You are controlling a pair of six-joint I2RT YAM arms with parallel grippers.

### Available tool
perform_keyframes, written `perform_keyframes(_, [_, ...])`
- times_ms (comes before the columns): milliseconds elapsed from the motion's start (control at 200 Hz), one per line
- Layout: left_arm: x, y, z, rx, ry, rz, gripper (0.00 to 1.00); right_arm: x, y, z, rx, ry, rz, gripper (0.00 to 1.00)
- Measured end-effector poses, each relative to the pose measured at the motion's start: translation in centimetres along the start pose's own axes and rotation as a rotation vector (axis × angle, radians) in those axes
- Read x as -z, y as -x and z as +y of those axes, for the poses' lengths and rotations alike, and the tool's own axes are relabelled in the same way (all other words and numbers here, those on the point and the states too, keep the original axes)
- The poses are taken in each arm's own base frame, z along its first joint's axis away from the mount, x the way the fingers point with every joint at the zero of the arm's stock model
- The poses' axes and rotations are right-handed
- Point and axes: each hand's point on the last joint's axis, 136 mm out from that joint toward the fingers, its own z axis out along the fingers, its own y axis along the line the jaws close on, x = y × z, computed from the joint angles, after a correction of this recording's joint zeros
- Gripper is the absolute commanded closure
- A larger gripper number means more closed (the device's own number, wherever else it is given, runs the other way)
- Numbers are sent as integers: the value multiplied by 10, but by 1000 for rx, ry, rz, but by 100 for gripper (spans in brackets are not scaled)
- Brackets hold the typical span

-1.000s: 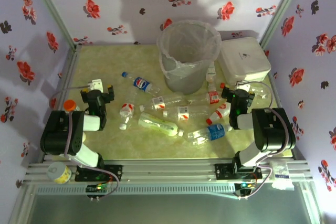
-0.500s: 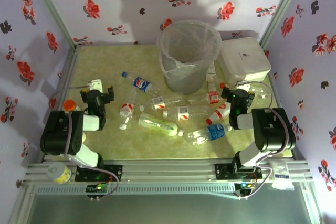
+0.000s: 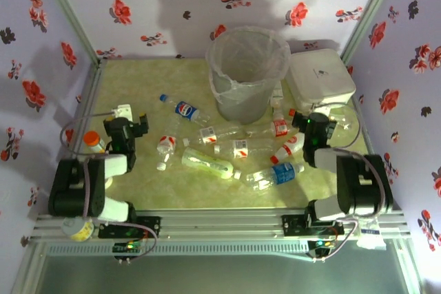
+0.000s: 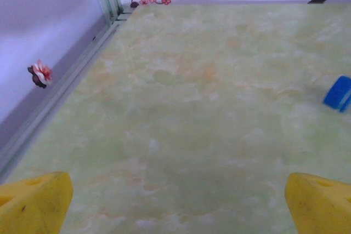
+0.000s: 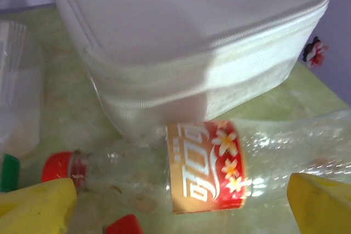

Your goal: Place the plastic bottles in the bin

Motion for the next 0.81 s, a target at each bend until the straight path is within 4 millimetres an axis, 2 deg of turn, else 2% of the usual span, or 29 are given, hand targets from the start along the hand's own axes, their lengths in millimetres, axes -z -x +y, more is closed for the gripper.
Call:
perform_keyframes(60, [17, 31, 0, 47, -9, -41, 1, 10, 39, 0, -31, -7, -17, 1])
perform_keyframes(105, [32, 61, 2, 110, -19, -83, 3, 20, 68, 1, -65, -5, -40, 1])
perform_keyframes(160, [48, 97, 3, 188, -38, -121, 6, 32, 91, 0, -104, -4, -48, 1])
perform_keyframes(215, [62, 123, 1, 259, -63, -120, 8, 43, 95, -3, -139, -7, -24, 1])
perform_keyframes(295, [75, 136, -18, 313, -133, -49, 8, 56, 71, -9, -165, -24, 87, 1])
perform_keyframes(370, [86, 118, -46, 329, -214, 81, 9, 70, 42, -14, -180, -41, 210, 1])
perform_keyframes(435, [98, 84, -68, 312, -269, 230, 9, 86, 25, -18, -196, -46, 286, 1])
perform_keyframes(525, [113, 41, -82, 273, -301, 420, 8, 107, 13, -20, -216, -33, 353, 1])
perform_keyframes(670, [126, -17, -85, 228, -271, 672, 6, 127, 20, -8, -243, 40, 417, 1])
perform_keyframes(740, [130, -36, -89, 218, -272, 739, 1, 132, 27, -1, -261, 85, 424, 1])
perform_keyframes(805, [135, -52, -93, 215, -280, 784, 0, 138, 31, 4, -275, 118, 425, 1])
